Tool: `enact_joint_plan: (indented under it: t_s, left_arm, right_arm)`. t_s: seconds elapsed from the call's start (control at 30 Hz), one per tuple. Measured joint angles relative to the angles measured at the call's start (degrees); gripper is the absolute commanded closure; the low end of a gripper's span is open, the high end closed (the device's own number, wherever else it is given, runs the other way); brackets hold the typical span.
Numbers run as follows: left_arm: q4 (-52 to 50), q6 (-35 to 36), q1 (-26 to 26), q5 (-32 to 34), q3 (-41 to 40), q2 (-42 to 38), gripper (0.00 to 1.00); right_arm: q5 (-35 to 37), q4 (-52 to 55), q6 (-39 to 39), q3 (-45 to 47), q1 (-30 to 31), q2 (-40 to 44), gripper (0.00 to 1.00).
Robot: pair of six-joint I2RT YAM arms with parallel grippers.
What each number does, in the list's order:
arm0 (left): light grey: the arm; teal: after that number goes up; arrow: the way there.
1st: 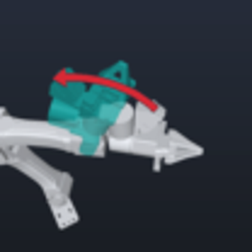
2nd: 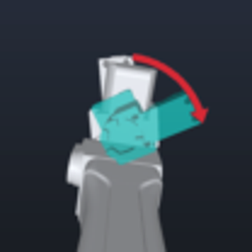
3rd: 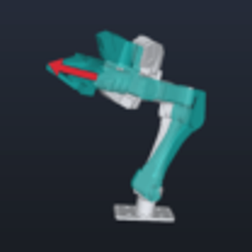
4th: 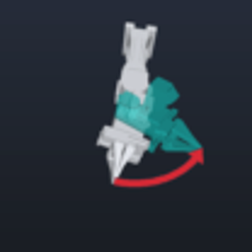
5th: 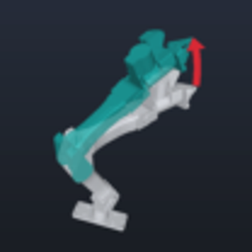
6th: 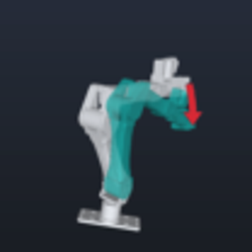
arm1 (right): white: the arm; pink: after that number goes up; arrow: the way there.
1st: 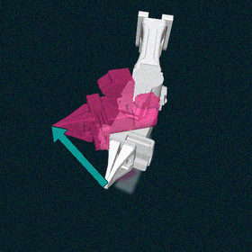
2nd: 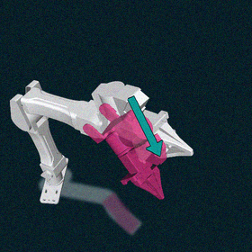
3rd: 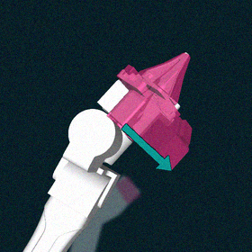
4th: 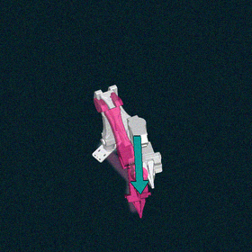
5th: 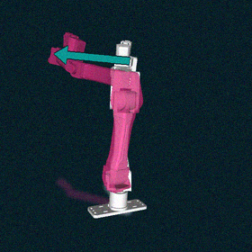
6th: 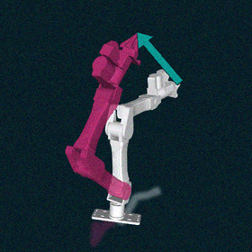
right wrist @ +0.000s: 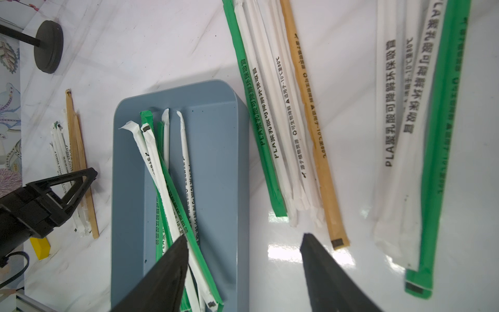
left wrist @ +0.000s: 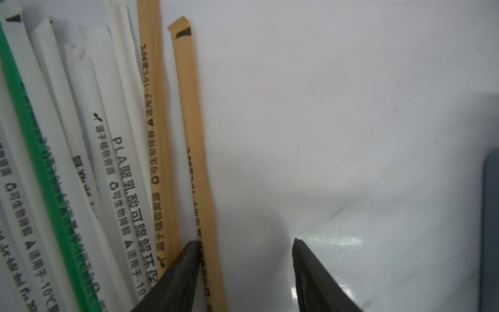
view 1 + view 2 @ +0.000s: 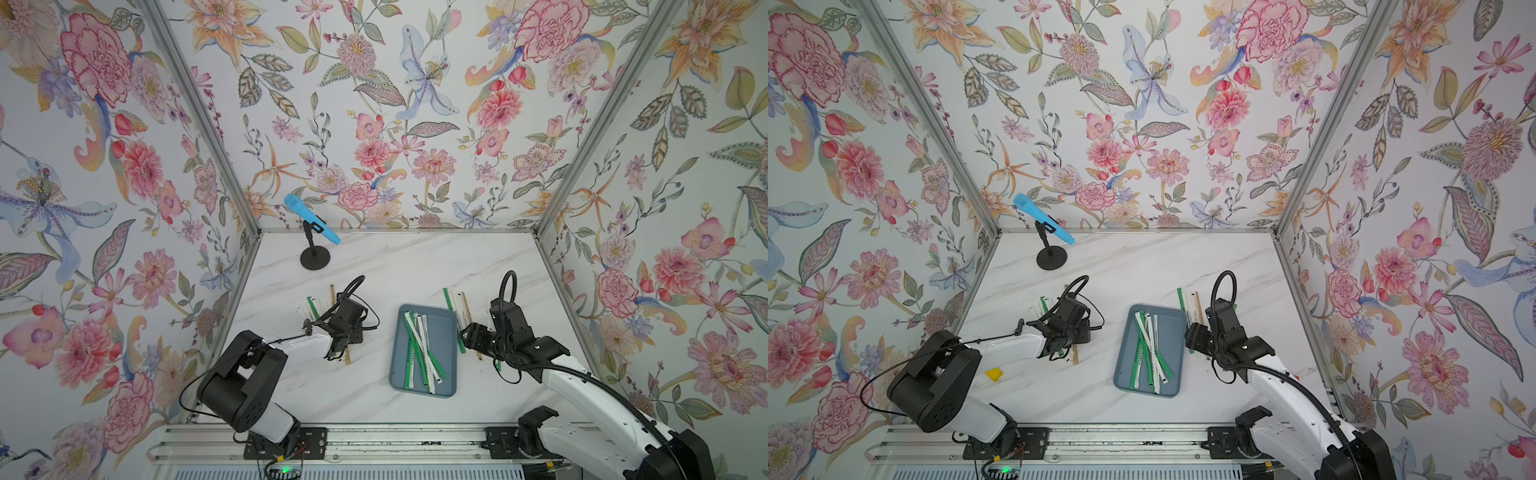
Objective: Put the straws into the storage box
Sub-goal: Pick up the straw from the center of the board.
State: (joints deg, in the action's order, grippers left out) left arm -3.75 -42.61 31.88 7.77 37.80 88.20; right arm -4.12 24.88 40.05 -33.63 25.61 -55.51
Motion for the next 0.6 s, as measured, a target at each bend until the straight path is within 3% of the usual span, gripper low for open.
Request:
enact_joint_plan:
  t_s: [0.17, 0.3, 0.6]
  left_arm:
    - [0.98, 0.5, -0.02, 0.11, 0.0, 0.85, 0.79]
    - [2.43, 0.9, 0.0, -0.04, 0.0, 1.46, 0.94]
    - [3.39, 0.15, 4.9, -2.1, 1.11, -1.31, 1.0]
  right_arm:
    - [-0.02, 0.0, -0.22, 0.0, -0.31, 0.28, 0.32]
    - [-0.15, 0.02, -0.26, 0.0, -0.59, 0.31, 0.32]
    - [-0.2, 0.09, -0.28, 0.0, -0.63, 0.68, 0.32]
